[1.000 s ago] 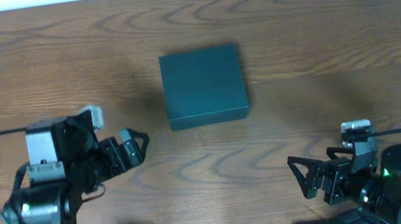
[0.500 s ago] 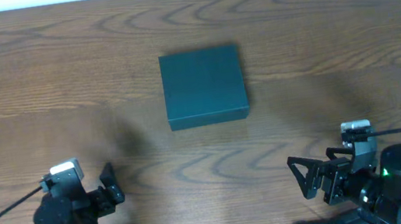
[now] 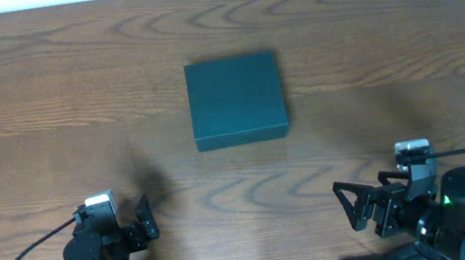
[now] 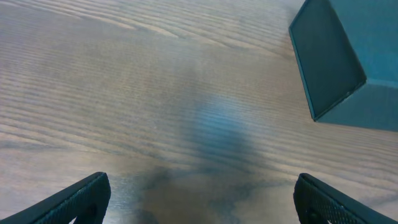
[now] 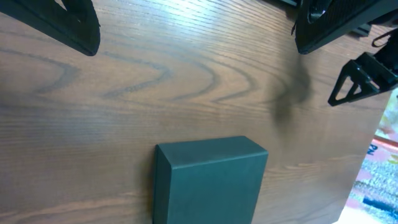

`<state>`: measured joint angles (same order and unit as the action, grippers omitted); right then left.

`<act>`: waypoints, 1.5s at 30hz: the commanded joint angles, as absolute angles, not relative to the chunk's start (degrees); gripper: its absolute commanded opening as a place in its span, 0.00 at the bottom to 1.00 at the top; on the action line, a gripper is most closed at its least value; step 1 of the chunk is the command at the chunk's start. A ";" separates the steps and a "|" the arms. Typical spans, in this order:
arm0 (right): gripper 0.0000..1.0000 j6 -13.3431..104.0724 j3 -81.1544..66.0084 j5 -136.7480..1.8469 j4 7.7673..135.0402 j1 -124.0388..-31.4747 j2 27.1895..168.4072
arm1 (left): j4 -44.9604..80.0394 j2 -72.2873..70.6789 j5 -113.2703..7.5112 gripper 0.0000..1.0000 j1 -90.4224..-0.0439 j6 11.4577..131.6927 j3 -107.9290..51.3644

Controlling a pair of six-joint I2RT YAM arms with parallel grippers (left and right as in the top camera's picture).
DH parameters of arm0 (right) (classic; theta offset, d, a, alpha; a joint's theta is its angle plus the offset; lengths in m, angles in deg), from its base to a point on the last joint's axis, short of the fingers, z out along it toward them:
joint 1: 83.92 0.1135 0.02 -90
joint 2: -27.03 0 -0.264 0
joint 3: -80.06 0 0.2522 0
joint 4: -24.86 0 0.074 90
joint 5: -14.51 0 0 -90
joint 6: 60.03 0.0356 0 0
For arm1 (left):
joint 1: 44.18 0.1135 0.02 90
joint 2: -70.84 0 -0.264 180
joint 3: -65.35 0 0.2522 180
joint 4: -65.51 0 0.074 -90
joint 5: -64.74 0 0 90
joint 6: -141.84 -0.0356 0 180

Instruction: Pack container

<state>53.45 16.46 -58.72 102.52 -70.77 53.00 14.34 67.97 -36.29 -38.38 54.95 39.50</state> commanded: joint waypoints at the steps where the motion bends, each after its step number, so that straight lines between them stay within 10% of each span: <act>1: 0.99 53.91 16.59 -58.54 102.58 -70.23 52.78 | 14.51 69.72 -37.60 0.95 -38.21 54.52 41.27; 29: 0.99 53.91 16.59 -58.54 102.58 -70.23 52.78 | 14.25 70.64 -38.19 0.95 -38.23 54.60 42.21; 45: 0.99 45.12 29.90 -90.96 93.18 -70.62 42.12 | 14.25 70.64 -38.19 0.95 -38.23 54.60 42.21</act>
